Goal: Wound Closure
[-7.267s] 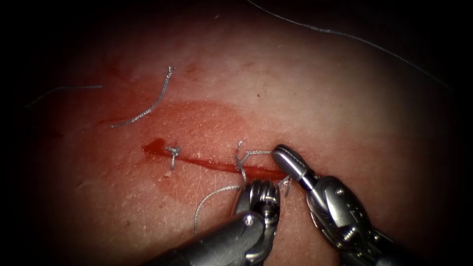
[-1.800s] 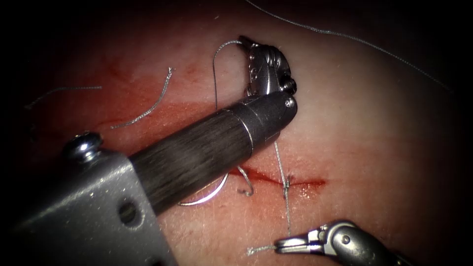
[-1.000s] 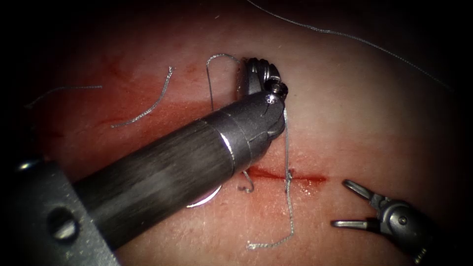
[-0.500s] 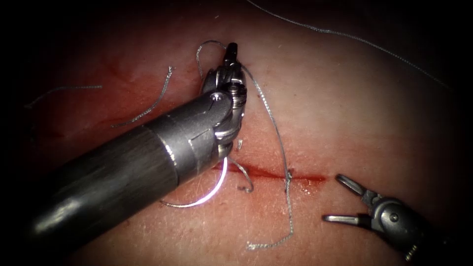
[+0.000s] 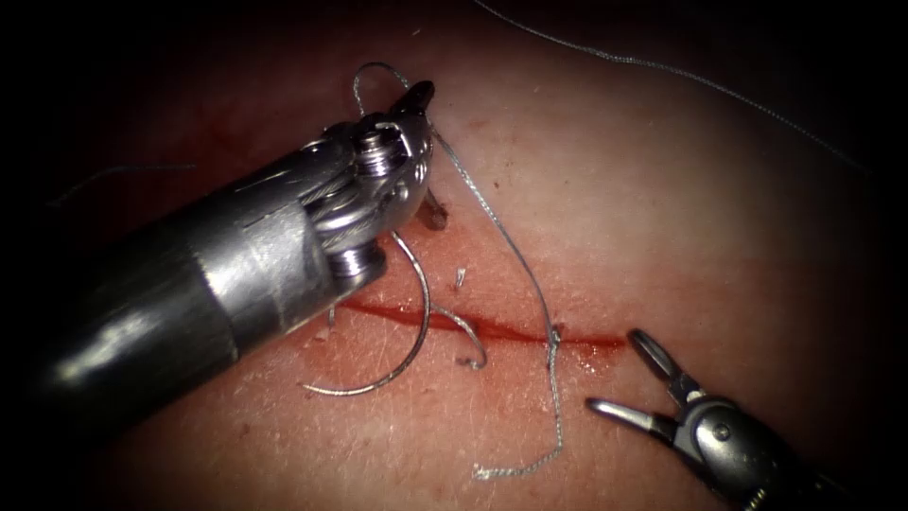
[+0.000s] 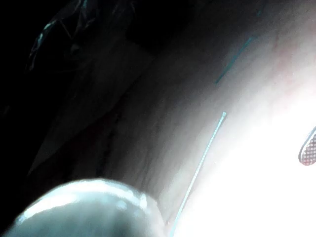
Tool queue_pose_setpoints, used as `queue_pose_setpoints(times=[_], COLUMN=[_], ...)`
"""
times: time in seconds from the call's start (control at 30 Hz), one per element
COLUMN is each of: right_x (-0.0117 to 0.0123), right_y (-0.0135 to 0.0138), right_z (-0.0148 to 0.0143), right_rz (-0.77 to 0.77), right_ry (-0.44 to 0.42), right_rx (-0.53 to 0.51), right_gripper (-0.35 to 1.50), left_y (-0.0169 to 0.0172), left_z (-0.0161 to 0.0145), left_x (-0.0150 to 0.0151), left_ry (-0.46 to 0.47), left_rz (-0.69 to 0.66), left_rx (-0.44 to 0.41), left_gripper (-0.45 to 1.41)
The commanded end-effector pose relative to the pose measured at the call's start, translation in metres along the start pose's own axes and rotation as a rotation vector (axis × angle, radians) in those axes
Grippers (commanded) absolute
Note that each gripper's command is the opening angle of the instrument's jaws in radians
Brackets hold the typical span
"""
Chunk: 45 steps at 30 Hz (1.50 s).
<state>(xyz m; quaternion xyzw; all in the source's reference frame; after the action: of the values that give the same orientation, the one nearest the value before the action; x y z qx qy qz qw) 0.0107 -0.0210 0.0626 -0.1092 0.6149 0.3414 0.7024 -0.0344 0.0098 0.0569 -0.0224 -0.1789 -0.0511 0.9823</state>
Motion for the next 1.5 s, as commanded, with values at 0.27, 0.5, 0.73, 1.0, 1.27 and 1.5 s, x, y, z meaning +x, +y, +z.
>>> queue_pose_setpoints(times=[0.27,0.5,0.73,1.0,1.27,1.5], right_x=[0.0005,0.0004,0.0019,0.0028,0.0024,0.0019], right_y=[0.0002,0.0,0.0005,-0.0007,0.0001,0.0013], right_z=[0.001,0.0016,0.0033,0.0081,0.0129,0.0136], right_rz=[-0.001,0.01,0.014,0.02,0.021,0.02], right_ry=[0.007,0.005,-0.062,-0.091,-0.095,-0.094], right_rx=[-0.003,-0.024,-0.09,-0.107,-0.114,-0.114], right_gripper=[0.96,0.96,0.96,0.95,0.95,0.95], left_y=[0.0019,0.0036,0.0053,0.0051,0.0046,0.0042], left_z=[-0.0007,-0.0023,-0.0038,-0.0026,-0.0025,-0.0025], left_x=[-0.0006,-0.0014,-0.0038,-0.0056,-0.0057,-0.0058], left_ry=[0.008,0.035,0.015,0.021,0.019,0.019], left_rz=[0.09,0.093,0.078,0.071,0.071,0.072], left_rx=[-0.007,-0.061,-0.099,-0.107,-0.108,-0.11], left_gripper=[-0.45,-0.45,-0.45,-0.45,-0.45,-0.45])
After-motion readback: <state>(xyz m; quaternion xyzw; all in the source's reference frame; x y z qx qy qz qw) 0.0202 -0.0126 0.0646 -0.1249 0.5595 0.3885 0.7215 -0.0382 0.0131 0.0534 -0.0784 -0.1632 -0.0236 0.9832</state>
